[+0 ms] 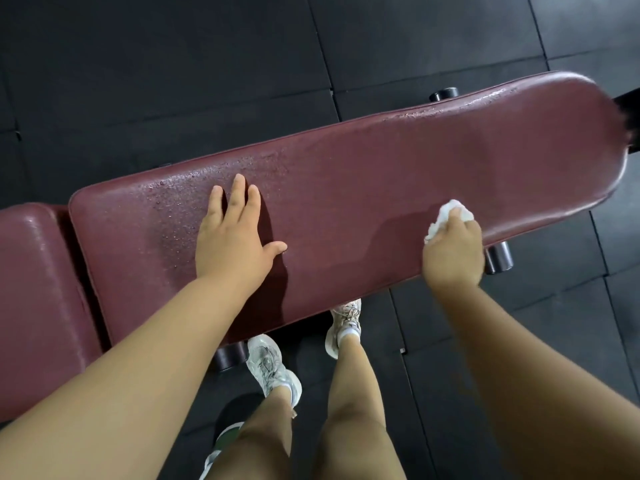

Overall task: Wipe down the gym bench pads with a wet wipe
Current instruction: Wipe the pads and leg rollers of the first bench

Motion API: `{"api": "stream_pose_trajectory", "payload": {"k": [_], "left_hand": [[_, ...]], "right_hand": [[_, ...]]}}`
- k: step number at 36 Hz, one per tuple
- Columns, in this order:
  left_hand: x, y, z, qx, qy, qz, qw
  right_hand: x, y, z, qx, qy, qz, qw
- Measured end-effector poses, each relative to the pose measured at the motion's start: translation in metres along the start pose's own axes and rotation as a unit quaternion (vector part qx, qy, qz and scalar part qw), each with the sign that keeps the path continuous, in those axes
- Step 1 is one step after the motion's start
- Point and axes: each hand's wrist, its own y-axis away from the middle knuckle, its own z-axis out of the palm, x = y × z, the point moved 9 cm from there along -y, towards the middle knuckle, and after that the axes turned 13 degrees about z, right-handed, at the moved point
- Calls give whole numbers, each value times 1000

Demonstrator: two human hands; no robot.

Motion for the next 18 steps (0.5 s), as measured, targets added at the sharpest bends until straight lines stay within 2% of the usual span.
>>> {"api": "stream_pose_trajectory", "payload": {"k": [2,4,7,9,11,13,16,18], "left_hand": [[1,0,-1,5,0,4,1000],[1,0,-3,8,3,12,1000],[3,8,-6,29,50,23,998],[1,20,-9,57,85,20,995],[-1,35,-10,79,78,24,993],[-6,49,-5,75,70,23,994],[-19,67,11,39,77,9,996],[-23,73,21,20,78,23,996]], "right_hand": [[-13,25,8,15,-22,-4,1000],[-42,68,27,-19,-19,-95,995],[-77,141,49,-117,-28,-281,952],[-76,161,57,-138,18,-366,920],[-64,150,59,-134,66,-413,898],[-56,126,41,-112,56,-396,910],[-33,76,16,-54,12,-249,967],[-23,68,15,-33,32,-159,986]]}}
